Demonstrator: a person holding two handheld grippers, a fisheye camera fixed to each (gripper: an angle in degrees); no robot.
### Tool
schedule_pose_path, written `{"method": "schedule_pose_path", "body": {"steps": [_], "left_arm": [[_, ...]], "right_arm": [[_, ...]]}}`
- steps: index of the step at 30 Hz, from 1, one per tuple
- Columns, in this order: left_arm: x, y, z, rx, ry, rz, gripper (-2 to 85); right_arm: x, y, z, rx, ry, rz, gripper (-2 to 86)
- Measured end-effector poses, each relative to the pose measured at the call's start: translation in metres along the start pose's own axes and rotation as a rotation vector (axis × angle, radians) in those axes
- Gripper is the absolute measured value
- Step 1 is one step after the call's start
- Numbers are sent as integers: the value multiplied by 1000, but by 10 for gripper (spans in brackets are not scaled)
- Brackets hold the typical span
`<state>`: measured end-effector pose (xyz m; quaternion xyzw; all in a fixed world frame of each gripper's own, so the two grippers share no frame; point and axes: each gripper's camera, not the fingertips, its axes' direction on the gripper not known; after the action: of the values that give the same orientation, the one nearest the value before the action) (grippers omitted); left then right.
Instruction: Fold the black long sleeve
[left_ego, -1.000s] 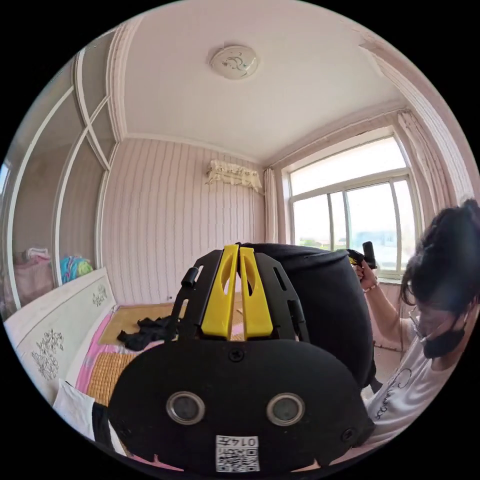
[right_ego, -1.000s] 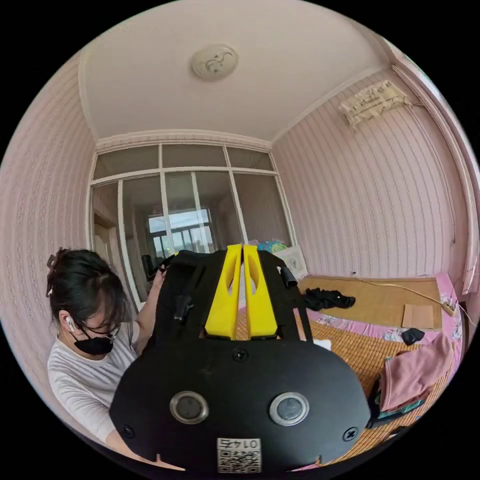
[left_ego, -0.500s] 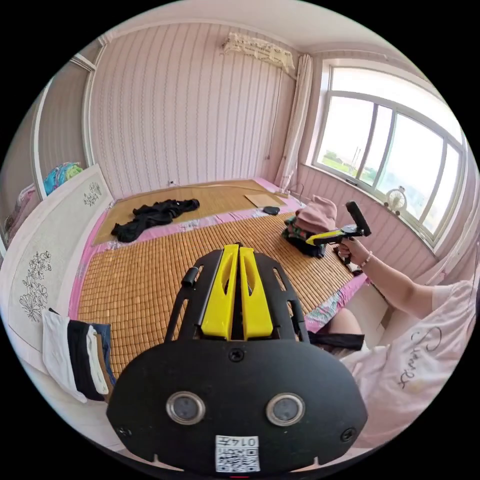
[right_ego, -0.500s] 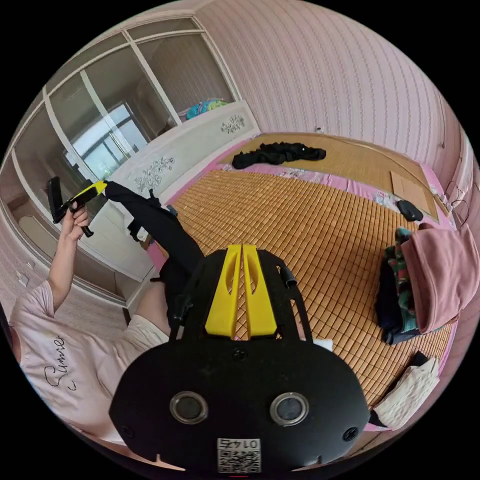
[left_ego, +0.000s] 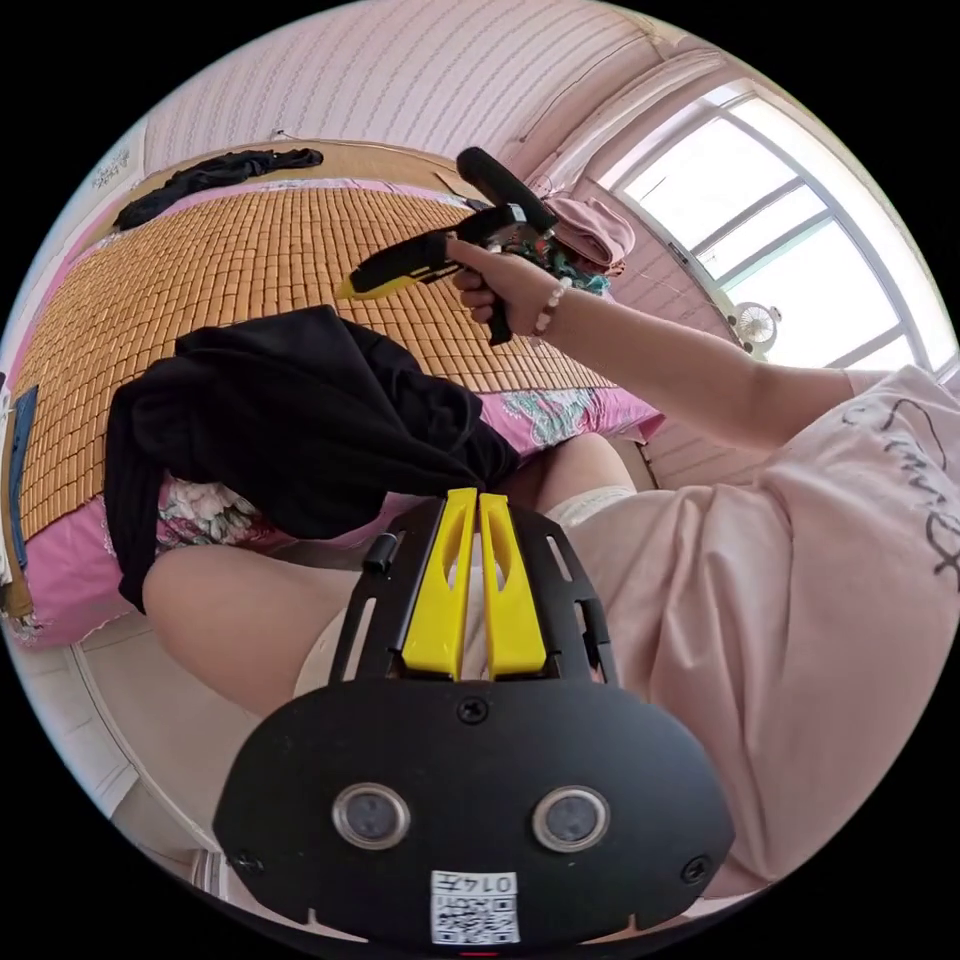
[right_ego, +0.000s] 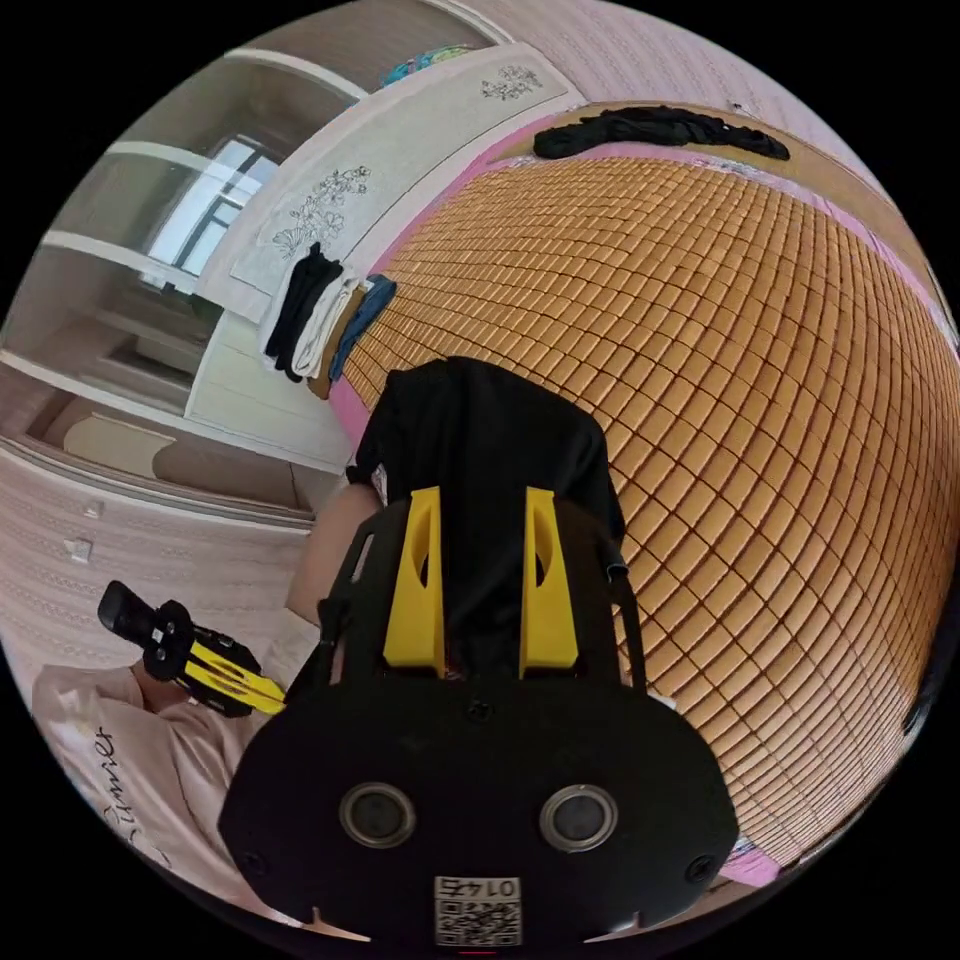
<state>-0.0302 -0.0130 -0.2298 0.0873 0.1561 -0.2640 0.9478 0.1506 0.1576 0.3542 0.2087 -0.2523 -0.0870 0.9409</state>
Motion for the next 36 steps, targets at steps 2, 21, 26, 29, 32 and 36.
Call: {"method": "schedule_pose_path", "body": {"steps": [2, 21, 26, 29, 32, 36], "left_arm": [[-1, 3, 2, 3, -5, -20, -10], [-22, 3, 4, 54, 103, -22, -10], [-16, 6, 10, -2, 88, -16, -10], [-15, 10, 5, -5, 80, -25, -10], [-13, 16, 0, -10, 68, -36, -10], [-9, 27, -10, -9, 59, -48, -10]], "right_arm": [[-26, -34, 18, -37, 58, -64, 128], [110, 182, -95, 209, -25, 536, 21], [106, 235, -98, 230, 91, 607, 61], [76, 214, -93, 205, 229, 432, 80], [43, 178, -66, 84, 347, 213, 110], [16, 148, -17, -66, 462, 27, 133]]}}
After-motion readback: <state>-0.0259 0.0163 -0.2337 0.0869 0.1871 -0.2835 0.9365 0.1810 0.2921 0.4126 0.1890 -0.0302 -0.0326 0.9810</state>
